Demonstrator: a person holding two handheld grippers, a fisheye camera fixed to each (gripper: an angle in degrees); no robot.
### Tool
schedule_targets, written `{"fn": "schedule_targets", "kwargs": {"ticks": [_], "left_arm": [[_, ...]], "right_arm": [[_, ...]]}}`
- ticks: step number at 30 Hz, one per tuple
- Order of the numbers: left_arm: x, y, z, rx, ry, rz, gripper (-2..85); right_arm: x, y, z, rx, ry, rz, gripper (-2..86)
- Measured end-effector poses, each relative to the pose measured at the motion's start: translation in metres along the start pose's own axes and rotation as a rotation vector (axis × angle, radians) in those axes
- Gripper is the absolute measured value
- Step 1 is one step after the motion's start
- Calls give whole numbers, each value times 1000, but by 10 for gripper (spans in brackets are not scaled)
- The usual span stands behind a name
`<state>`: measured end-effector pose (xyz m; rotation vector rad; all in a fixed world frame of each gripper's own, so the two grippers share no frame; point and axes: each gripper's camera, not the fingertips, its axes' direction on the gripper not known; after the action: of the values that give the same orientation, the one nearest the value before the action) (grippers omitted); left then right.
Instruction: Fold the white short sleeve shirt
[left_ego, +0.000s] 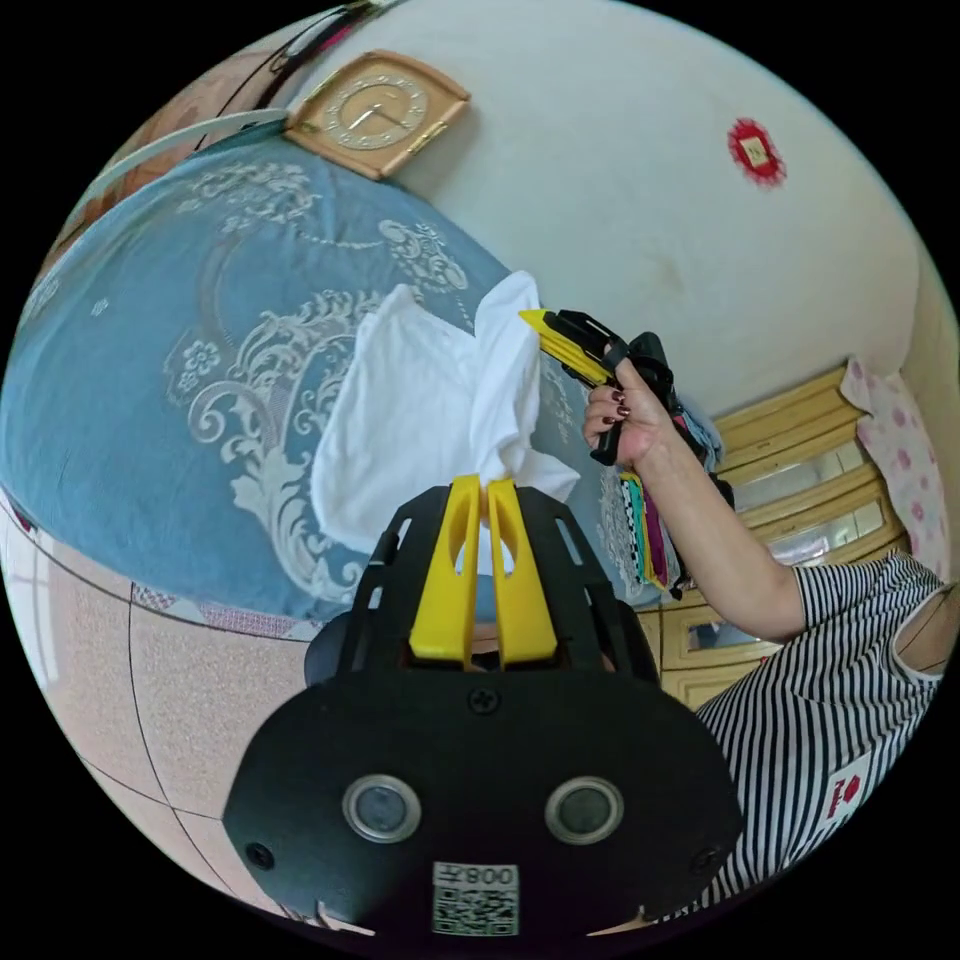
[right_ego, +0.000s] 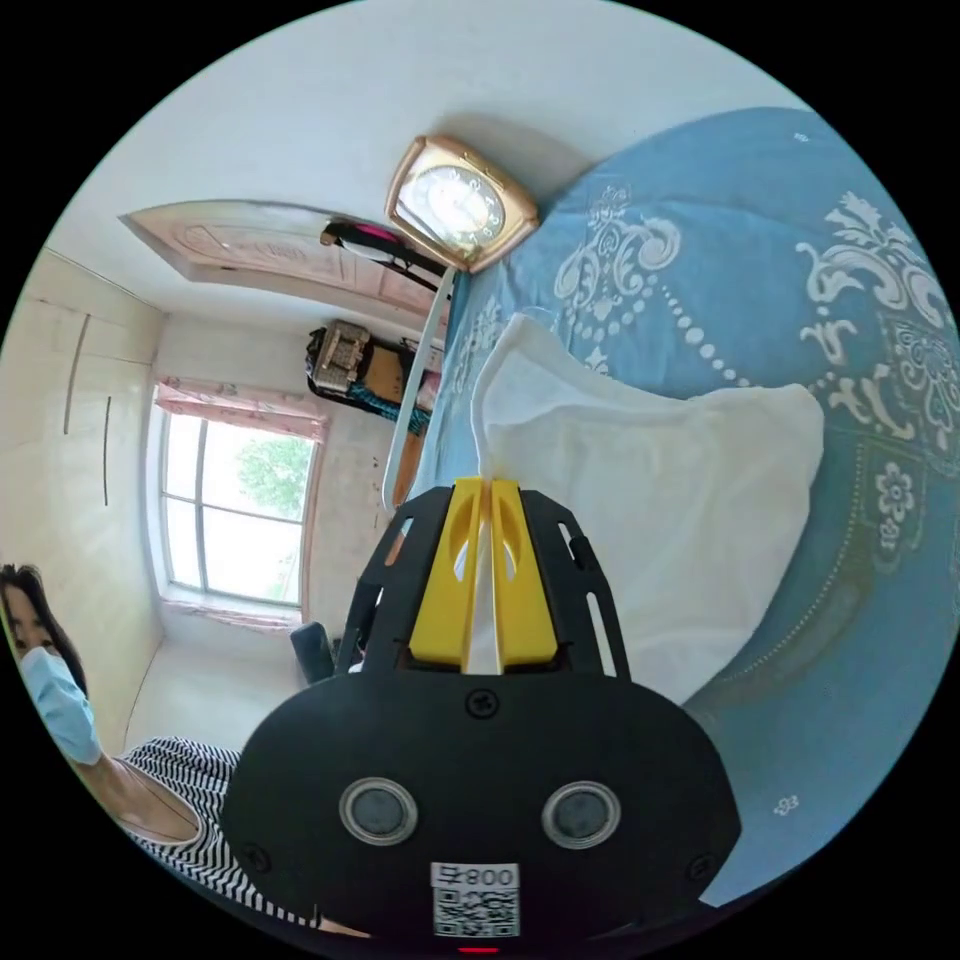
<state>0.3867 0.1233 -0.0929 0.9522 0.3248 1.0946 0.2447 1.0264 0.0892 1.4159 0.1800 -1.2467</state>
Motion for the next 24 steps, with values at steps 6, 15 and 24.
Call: {"fn": "schedule_targets", "kwargs": {"ticks": [6, 15, 24], "left_arm": [[-94, -19, -70, 17, 36, -124, 11], [-178, -42, -150, 6, 68, -223, 11], [-213, -54, -227, 13, 103, -250, 13]], "right_arm": [[-55, -61, 70, -97, 91, -1, 12], [-121, -125, 134, -177, 188, 45, 15], [-194, -165, 159, -208, 224, 87, 22]]}}
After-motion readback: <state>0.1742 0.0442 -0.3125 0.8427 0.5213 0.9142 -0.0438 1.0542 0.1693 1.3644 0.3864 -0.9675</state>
